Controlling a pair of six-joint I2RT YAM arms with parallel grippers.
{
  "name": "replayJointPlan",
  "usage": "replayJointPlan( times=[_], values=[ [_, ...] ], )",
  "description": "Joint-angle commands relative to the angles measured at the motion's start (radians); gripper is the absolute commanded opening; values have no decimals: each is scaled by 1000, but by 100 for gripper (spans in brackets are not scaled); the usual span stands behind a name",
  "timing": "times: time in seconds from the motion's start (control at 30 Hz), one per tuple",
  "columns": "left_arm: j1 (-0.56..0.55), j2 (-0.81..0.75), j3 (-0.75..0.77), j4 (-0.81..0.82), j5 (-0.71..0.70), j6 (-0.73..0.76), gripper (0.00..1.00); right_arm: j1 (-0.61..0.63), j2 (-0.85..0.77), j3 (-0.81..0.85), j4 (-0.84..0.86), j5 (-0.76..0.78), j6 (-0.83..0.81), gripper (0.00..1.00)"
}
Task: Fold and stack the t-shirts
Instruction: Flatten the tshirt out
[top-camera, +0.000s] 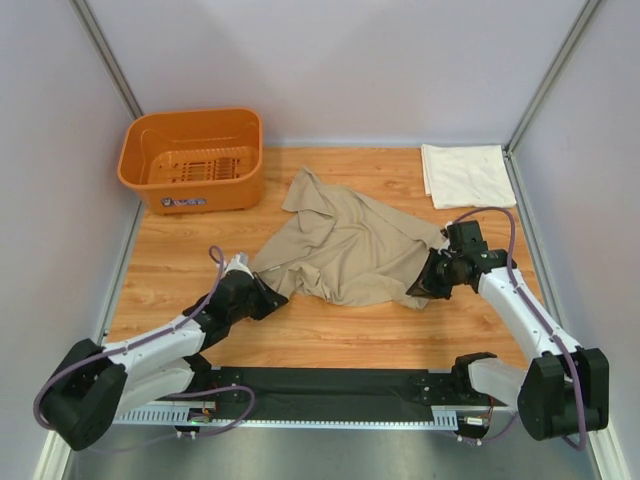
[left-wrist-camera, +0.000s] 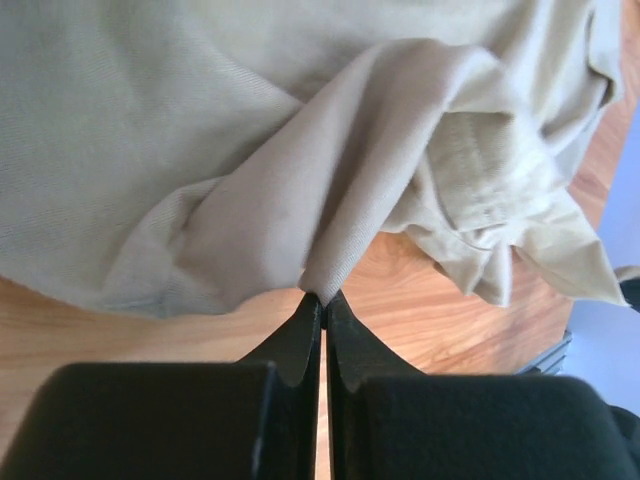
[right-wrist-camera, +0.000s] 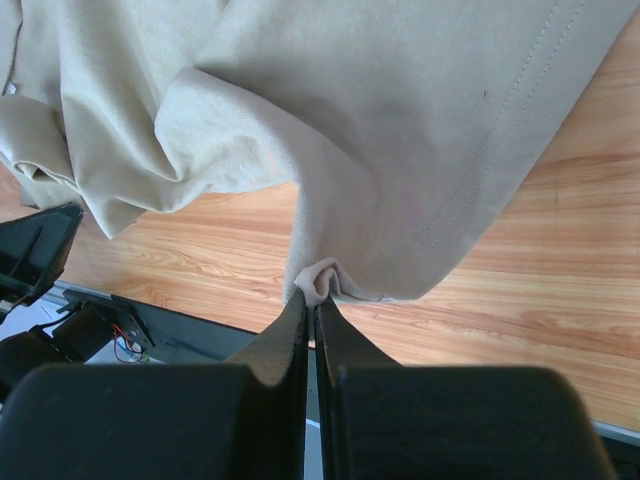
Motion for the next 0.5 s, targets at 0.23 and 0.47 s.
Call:
replayJointPlan(
  times=[0.23, 0.47],
  values=[
    [3, -283, 324, -650, -68, 219, 0, 3, 6, 85, -41, 81, -65, 0],
    [16, -325, 658, -902, -181, 350, 0, -14, 34, 310, -144, 250, -105, 0]
  ],
)
